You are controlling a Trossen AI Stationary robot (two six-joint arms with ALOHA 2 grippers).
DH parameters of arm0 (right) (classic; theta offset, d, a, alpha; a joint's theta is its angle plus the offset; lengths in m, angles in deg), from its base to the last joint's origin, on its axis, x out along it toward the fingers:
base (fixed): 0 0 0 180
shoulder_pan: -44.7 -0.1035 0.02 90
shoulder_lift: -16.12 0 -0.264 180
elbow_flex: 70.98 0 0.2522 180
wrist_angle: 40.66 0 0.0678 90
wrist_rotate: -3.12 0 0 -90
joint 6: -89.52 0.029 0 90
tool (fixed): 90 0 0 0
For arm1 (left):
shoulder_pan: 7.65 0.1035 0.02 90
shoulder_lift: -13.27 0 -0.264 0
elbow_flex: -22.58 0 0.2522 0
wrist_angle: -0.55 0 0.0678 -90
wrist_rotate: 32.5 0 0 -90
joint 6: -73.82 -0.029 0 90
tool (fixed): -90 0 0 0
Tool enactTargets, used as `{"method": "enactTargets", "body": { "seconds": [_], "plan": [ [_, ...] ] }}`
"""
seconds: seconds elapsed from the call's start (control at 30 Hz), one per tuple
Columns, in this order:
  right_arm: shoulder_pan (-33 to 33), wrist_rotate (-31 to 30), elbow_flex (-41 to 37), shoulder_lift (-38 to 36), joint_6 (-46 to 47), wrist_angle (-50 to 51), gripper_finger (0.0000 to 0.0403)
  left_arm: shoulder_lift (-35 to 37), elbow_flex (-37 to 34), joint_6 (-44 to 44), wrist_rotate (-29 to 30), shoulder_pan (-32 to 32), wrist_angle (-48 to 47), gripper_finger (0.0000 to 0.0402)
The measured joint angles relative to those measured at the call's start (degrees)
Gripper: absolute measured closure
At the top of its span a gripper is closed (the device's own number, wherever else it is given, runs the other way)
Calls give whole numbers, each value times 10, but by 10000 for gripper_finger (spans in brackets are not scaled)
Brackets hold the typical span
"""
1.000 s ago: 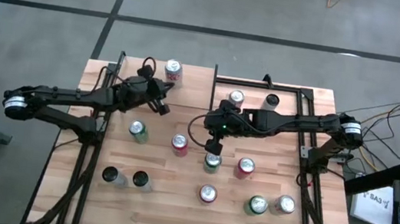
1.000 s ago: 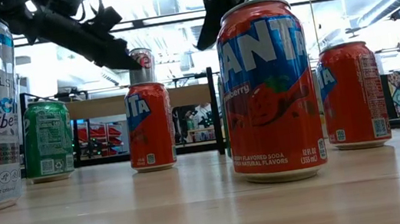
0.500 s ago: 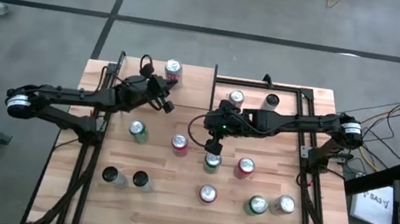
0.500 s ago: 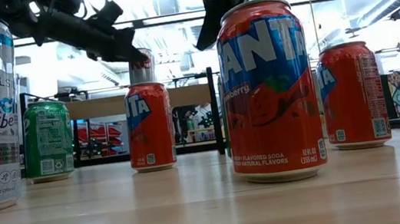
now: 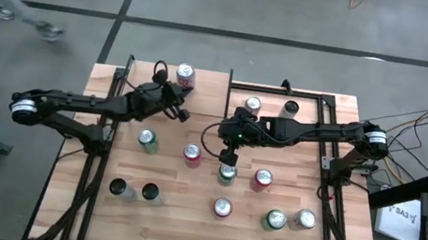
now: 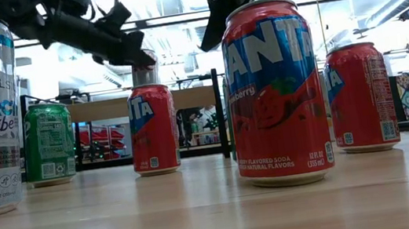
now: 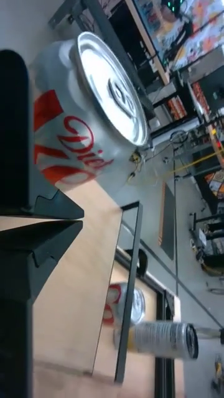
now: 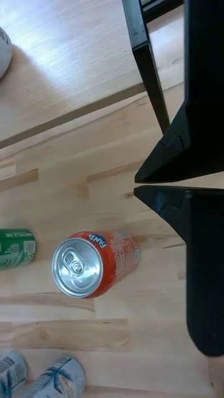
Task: Place canned beverage on shelf
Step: Put the middle silver soda can on the shelf
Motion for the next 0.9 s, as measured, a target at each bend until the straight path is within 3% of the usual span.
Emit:
{"method": "enactTargets", "body": {
  "seconds": [0.3,0.9],
  "plan": [
    [0,0,0,0,-5,0,394,81,20,-8,32,-6,-200,402],
    [0,0,0,0,-4,-4,394,29,18,-11,45,9,-111,402]
  ]
}}
